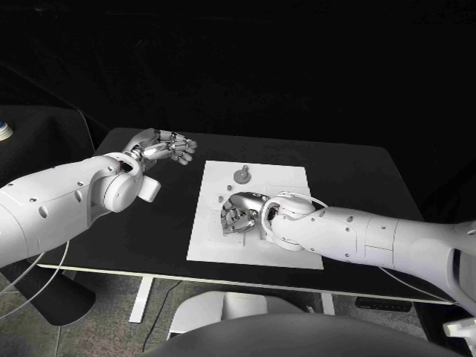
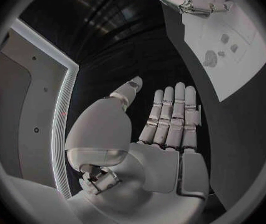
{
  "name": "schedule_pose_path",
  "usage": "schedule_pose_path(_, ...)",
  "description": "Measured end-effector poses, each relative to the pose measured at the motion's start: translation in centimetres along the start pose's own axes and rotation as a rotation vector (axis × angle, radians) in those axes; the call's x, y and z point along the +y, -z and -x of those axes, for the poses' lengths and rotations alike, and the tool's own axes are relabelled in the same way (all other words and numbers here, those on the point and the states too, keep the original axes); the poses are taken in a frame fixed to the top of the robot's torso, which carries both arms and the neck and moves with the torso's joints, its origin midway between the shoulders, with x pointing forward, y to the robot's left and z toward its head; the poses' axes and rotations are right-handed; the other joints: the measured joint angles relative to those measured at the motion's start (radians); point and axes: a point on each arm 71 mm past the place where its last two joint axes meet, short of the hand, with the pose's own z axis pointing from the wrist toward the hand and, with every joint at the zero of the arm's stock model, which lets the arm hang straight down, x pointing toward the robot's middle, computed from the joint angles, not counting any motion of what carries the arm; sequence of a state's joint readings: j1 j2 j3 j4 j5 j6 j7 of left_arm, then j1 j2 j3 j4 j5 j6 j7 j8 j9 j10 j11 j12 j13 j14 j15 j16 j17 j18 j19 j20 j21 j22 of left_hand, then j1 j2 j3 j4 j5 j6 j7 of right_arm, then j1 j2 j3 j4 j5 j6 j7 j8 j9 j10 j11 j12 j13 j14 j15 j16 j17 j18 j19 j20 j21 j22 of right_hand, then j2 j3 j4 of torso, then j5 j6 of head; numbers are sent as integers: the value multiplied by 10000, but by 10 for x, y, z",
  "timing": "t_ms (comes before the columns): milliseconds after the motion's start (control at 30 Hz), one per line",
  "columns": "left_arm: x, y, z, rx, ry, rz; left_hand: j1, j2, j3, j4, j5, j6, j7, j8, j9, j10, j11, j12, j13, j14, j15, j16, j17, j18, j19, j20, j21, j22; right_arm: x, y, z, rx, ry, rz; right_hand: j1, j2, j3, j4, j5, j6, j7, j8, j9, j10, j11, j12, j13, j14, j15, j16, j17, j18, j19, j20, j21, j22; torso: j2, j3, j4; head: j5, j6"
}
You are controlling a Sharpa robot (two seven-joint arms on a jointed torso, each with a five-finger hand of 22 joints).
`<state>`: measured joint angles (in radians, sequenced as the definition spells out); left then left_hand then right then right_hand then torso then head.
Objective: Assemble the parts on the task board
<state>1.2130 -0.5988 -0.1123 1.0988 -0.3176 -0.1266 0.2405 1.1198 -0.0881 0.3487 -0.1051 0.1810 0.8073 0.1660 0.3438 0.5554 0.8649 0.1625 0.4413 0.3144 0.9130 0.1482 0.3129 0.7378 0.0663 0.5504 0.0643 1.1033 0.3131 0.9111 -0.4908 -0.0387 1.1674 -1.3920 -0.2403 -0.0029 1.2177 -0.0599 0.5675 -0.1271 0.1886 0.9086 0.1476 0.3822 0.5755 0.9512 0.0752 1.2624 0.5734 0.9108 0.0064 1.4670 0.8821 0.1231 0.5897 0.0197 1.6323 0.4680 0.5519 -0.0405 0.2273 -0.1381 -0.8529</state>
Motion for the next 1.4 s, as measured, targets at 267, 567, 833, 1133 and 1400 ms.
schedule_pose_path(267,0,0,0,10,3,-2,0,0,0,0,0,0,0,0,0,0,0,0,-1,0,0,0,0,0,0,0,0,-1,-4,-2,-4,18,98,-161,0,0,-1,0,0,-4,4,0,0,33,34,0,0,3,4,0,1,-1,0,0,38,0,3,9,-4,4,-17)
schedule_pose_path(567,0,0,0,13,4,-3,0,0,0,0,0,0,0,0,0,0,0,0,-1,0,0,0,1,0,0,0,0,-2,-4,-3,-6,34,150,-205,-40,-40,28,29,0,-5,6,-2,2,33,34,0,0,15,15,0,1,0,0,0,37,0,2,12,-7,5,-29)
schedule_pose_path(833,0,0,-1,24,8,-5,0,0,0,0,0,0,0,0,0,0,0,0,-2,0,0,0,1,0,0,0,0,-2,-5,-3,-6,38,167,-222,-40,-41,28,30,0,-17,19,-4,4,33,34,0,1,15,15,0,1,1,5,-5,37,0,2,15,-11,13,-43)
schedule_pose_path(1133,0,0,-1,27,9,-5,0,0,0,0,0,0,0,0,0,0,0,0,-3,0,0,0,-9,0,0,0,0,-4,-4,-4,-7,49,172,-196,-67,-67,28,30,0,-17,21,-28,66,34,34,0,1,48,-5,0,2,0,74,0,37,0,2,12,-15,20,-76)
schedule_pose_path(1400,0,0,-1,30,10,-5,0,0,0,0,0,0,0,0,0,0,0,-40,-3,0,0,0,-8,0,0,0,-38,-4,-1,-5,-7,24,165,-158,-79,-80,27,30,0,-17,23,-58,128,34,34,0,2,58,6,37,2,-1,73,-1,37,0,0,9,-14,38,-81)
